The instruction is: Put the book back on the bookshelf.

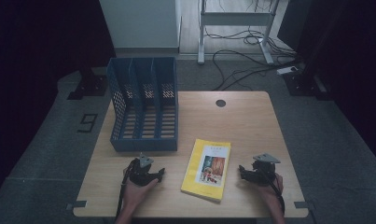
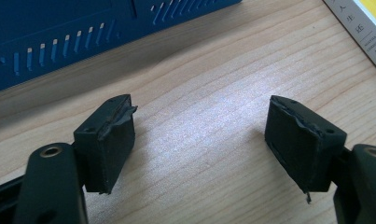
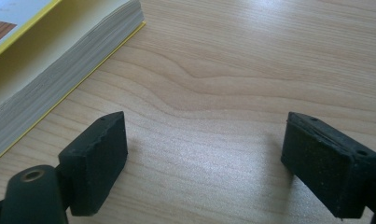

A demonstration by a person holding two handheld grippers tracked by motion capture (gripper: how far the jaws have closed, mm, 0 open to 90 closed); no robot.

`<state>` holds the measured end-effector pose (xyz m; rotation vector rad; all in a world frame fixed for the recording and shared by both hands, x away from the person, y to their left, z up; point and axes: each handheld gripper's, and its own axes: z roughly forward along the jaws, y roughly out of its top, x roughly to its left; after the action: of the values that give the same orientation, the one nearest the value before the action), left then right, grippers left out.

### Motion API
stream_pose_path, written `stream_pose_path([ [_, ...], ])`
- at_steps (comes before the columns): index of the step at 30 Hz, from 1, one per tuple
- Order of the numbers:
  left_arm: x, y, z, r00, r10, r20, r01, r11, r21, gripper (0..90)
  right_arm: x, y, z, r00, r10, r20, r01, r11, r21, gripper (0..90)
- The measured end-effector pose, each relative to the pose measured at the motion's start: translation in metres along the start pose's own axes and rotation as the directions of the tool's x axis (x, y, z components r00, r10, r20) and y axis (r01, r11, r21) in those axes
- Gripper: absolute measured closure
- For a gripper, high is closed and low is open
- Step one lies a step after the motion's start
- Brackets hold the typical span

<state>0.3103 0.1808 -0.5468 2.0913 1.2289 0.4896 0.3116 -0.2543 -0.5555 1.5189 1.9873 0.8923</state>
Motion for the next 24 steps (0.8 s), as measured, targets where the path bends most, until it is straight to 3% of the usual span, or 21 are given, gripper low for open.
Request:
stream_pose_path([
  [9, 0.0004, -0.0001, -0.0003, 1.0, -0.004, 0.004, 0.004, 1.0, -0.001, 23.6, -0.0012, 0.0005, 0.0006, 1.0, 0.002, 0.004, -0.002, 1.0, 0.002, 12.7],
  [14, -0.0018, 0.0, -0.0003, 0.9995, 0.014, -0.029, -0.014, 0.9999, -0.003, 21.7, -0.0025, 0.001, 0.0012, 0.9996, 0.018, 0.02, -0.018, 1.0, 0.002, 12.3],
  [19, 0.0044, -0.0002, -0.001, 0.9989, -0.047, 0.003, 0.047, 0.9989, -0.007, 22.4, -0.0027, -0.0002, -0.0002, 0.9994, 0.023, 0.025, -0.023, 1.0, 0.002, 12.8],
  [24, 0.0052, 0.0019, -0.0053, 0.9978, -0.064, 0.016, 0.064, 0.9979, 0.005, 24.3, -0.0025, -0.0009, -0.001, 0.9991, 0.028, 0.031, -0.028, 1.0, -0.001, 13.6],
])
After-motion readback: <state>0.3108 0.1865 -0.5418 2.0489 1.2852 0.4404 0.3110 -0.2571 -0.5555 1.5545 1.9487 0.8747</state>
